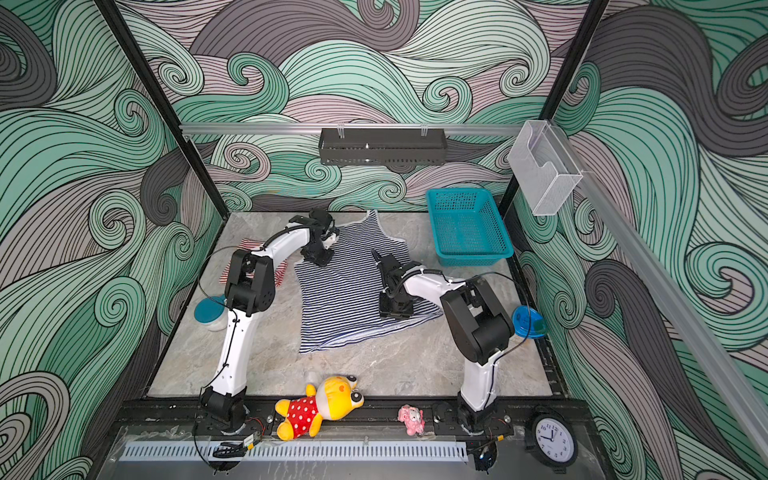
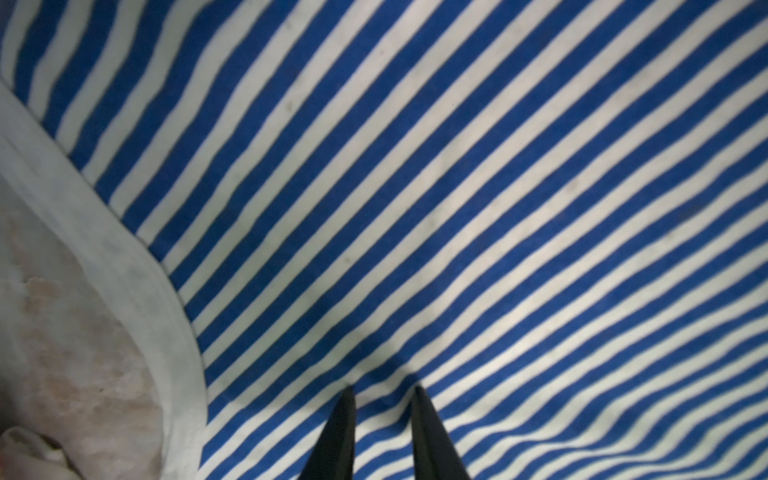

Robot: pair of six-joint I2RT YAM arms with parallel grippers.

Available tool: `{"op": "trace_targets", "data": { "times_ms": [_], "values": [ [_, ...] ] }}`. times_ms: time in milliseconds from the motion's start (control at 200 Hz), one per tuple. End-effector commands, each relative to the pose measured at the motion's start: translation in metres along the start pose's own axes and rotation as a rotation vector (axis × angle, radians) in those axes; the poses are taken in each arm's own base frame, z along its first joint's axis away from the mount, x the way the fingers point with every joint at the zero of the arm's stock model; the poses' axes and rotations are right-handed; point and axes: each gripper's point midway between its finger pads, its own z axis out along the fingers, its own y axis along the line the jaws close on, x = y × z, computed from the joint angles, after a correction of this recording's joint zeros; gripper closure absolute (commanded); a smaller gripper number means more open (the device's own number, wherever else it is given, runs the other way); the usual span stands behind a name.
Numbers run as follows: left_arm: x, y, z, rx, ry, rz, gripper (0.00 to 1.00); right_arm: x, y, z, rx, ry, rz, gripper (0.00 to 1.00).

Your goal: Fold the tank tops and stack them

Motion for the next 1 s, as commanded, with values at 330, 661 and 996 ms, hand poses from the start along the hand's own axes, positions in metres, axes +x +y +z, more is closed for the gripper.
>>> {"op": "trace_targets", "data": {
  "times_ms": [330,661,996],
  "values": [
    [0.016,-0.003,0.005,0.015,0.061,-0.020,0.75,0.039,-0.003,-0.006,0.004,0.064,-0.001,0.52],
    [0.033,-0.015,0.010,0.054,0.109,-0.012,0.75,0.045,-0.043,-0.002,0.062,0.068,0.093,0.52],
    [0.060,-0.038,0.000,0.090,0.136,0.020,0.75,0.005,-0.031,-0.043,-0.047,-0.038,0.120,0.51]
  ]
}}
